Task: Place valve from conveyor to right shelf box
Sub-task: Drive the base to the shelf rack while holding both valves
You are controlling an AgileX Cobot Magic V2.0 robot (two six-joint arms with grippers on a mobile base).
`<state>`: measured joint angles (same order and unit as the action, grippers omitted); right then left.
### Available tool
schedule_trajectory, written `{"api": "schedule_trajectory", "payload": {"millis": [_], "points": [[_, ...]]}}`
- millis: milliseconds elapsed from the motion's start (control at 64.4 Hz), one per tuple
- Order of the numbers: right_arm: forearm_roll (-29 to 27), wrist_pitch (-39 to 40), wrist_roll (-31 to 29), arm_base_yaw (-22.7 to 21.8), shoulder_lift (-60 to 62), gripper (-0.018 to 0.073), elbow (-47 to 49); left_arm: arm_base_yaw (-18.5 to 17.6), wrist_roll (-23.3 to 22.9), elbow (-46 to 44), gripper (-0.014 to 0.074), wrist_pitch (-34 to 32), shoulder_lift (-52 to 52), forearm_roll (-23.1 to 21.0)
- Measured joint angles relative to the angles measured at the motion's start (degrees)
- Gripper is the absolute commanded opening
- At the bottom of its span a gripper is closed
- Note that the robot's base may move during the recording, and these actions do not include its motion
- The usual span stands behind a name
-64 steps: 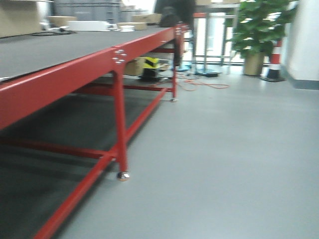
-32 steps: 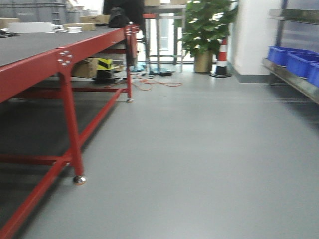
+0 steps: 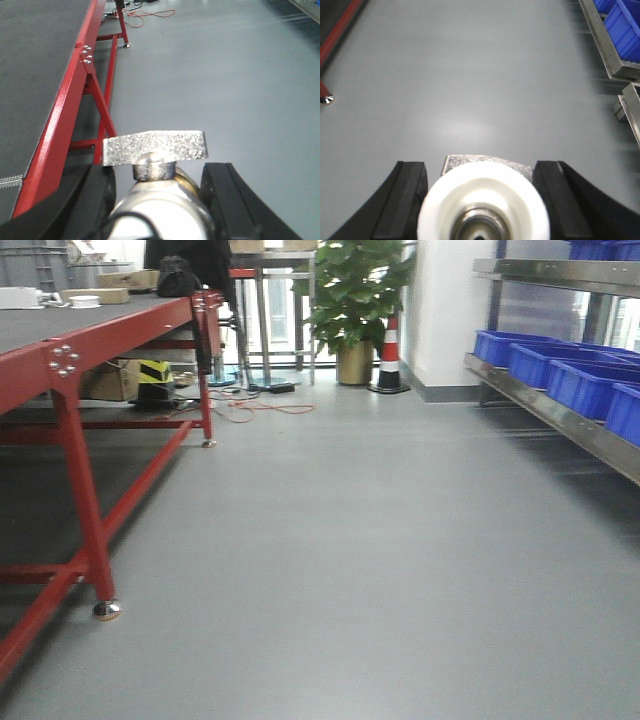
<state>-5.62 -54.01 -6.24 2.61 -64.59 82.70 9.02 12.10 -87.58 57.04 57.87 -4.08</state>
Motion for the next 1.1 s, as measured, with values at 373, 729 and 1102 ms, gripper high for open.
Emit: {"api": "schedule_trajectory", "payload": {"millis": [373, 729, 1102], "points": [[0.0, 0.0, 0.0, 0.0, 0.0, -0.0154, 0.0, 0.0, 0.0, 0.0, -0.0111, 0.0, -0.22, -0.1], [-0.34, 0.0, 0.0, 0.0, 0.0, -0.0154, 0.0, 0.0, 0.0, 0.0, -0.0111, 0.0, -0.43, 0.03], [-0.34, 0.0, 0.0, 0.0, 0.0, -0.0154, 0.0, 0.0, 0.0, 0.0, -0.0111, 0.0, -0.43, 0.04]]}}
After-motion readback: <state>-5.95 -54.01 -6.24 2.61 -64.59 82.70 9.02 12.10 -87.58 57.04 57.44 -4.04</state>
